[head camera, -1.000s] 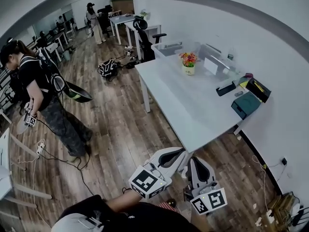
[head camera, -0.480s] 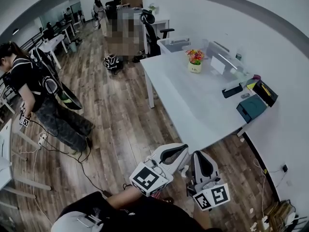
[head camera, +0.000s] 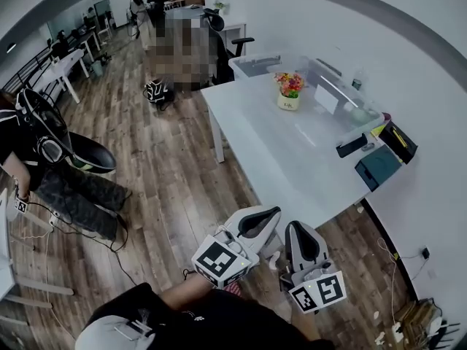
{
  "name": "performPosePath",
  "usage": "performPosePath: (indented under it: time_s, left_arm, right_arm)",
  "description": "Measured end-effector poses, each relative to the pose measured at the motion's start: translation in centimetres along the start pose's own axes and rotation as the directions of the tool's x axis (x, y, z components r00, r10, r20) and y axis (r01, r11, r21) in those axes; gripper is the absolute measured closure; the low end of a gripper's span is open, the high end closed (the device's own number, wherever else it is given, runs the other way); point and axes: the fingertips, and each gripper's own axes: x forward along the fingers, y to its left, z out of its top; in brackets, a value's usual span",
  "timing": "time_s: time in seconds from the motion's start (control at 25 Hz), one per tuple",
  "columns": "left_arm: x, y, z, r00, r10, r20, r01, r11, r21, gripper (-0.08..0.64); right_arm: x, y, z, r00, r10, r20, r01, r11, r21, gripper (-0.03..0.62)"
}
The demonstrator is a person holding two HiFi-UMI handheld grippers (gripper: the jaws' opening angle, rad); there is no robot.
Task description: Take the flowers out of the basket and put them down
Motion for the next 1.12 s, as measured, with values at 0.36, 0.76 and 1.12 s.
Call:
performPosePath:
  time_s: [0.36,0.76,1.12]
  left_arm:
    - [2.1,4.1,0.0,1.0,-0.011,-0.005,0.011,0.999,0.036,0.568]
    - [3.3,8.3,-0.1,1.0,0.024,0.007,-0.024,1.0,0.011,0.568]
    - [4.1,10.1,0.2,1.0,0.003,0.009,-0.003,1.0,-0.002,0.568]
  right_arm:
    - [4.6,-1.7,-0.7,1.0,-0.002,-0.013,0.002,1.0,-0.007,0.58]
    - [8.0,-3.1,-1.0,0.999,-0.005,-0.036,0.004,0.999,-0.036,0.58]
    - [10.1,-3.3,-0.7,0.998,-0.016,-0.065,0.012,0.998,-0.066,0.58]
